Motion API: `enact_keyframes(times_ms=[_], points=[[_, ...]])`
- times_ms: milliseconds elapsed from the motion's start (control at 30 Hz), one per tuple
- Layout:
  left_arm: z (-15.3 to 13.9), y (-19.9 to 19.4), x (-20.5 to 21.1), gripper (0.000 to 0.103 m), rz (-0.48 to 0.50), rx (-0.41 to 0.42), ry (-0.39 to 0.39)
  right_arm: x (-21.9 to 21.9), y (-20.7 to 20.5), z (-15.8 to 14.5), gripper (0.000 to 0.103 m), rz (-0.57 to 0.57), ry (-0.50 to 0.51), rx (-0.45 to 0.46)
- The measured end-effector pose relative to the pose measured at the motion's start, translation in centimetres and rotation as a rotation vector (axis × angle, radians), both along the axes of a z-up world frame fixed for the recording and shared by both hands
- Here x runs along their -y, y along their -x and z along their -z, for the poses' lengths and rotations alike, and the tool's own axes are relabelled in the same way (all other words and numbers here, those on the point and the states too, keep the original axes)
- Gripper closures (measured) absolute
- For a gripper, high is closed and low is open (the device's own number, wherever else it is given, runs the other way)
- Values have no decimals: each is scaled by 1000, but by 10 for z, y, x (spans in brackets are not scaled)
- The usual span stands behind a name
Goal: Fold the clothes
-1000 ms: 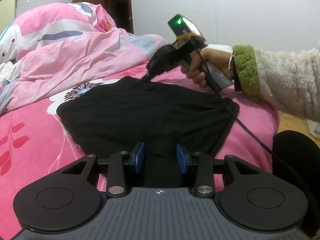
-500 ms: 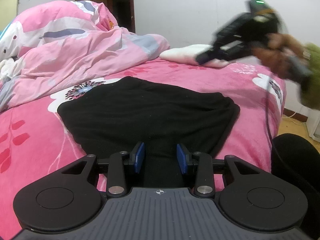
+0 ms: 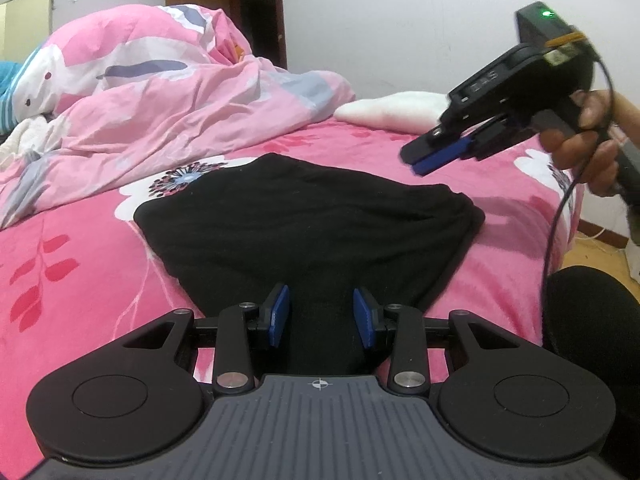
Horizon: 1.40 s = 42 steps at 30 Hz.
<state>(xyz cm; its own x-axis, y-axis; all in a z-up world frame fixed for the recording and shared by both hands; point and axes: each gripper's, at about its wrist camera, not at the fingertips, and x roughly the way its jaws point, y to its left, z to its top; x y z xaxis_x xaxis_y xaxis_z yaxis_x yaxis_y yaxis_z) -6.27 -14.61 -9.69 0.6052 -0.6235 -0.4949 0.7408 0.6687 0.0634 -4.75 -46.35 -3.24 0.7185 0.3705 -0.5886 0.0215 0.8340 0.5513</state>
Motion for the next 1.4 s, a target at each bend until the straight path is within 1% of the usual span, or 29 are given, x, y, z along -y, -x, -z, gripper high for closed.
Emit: enact_keyframes(times_ms=[100, 233, 267, 300, 333, 433, 533, 600, 700, 733, 767, 833, 933, 1033, 1067, 1100, 1133, 1167, 1200, 1300, 1400], points=[[1, 1, -2, 68, 4, 6, 10, -9, -10, 6, 79, -31, 43, -42], [0, 2, -5, 68, 15, 22, 20, -14, -13, 12, 79, -60, 50, -77], [0, 2, -5, 68, 16, 25, 22, -14, -12, 12, 82, -65, 52, -73], [0, 2, -6, 68, 17, 29, 23, -15, -11, 12, 95, -68, 55, -67], [0, 2, -6, 68, 17, 32, 25, -14, -10, 11, 101, -64, 55, -55], [-1, 2, -7, 68, 16, 45, 30, -11, -6, 9, 102, -17, 44, -14], [-1, 4, -7, 68, 22, 61, 28, -2, -10, 13, 102, 29, -3, -4], [1, 4, -6, 68, 28, 65, 18, 6, -14, 23, 102, 58, -56, -24], [1, 4, -6, 68, 33, 71, 12, 20, -16, 42, 102, 121, -172, -70], [1, 4, -6, 68, 33, 72, 11, 25, -14, 47, 102, 143, -222, -76], [1, 4, -6, 68, 33, 70, 11, 30, -11, 49, 101, 163, -248, -76], [2, 3, -7, 68, 32, 65, 11, 36, -3, 47, 101, 197, -252, -60], [2, 1, -7, 68, 31, 56, 13, 41, 14, 37, 99, 211, -224, -22], [3, 1, -8, 67, 30, 50, 15, 38, 29, 24, 97, 151, -185, 37], [3, 1, -8, 67, 30, 47, 17, 36, 32, 20, 90, 127, -164, 53], [4, 0, -8, 67, 29, 44, 19, 35, 33, 18, 78, 108, -142, 63], [4, 0, -9, 67, 29, 40, 21, 33, 34, 16, 73, 83, -117, 70], [4, -1, -9, 67, 28, 37, 23, 30, 34, 15, 64, 49, -89, 75], [4, -1, -10, 67, 28, 33, 25, 28, 35, 14, 60, 16, -60, 81], [4, -3, -11, 66, 26, 23, 30, 20, 33, 17, 59, -98, 24, 70], [4, -4, -12, 66, 25, 12, 36, 12, 36, 18, 59, -216, 99, 83]])
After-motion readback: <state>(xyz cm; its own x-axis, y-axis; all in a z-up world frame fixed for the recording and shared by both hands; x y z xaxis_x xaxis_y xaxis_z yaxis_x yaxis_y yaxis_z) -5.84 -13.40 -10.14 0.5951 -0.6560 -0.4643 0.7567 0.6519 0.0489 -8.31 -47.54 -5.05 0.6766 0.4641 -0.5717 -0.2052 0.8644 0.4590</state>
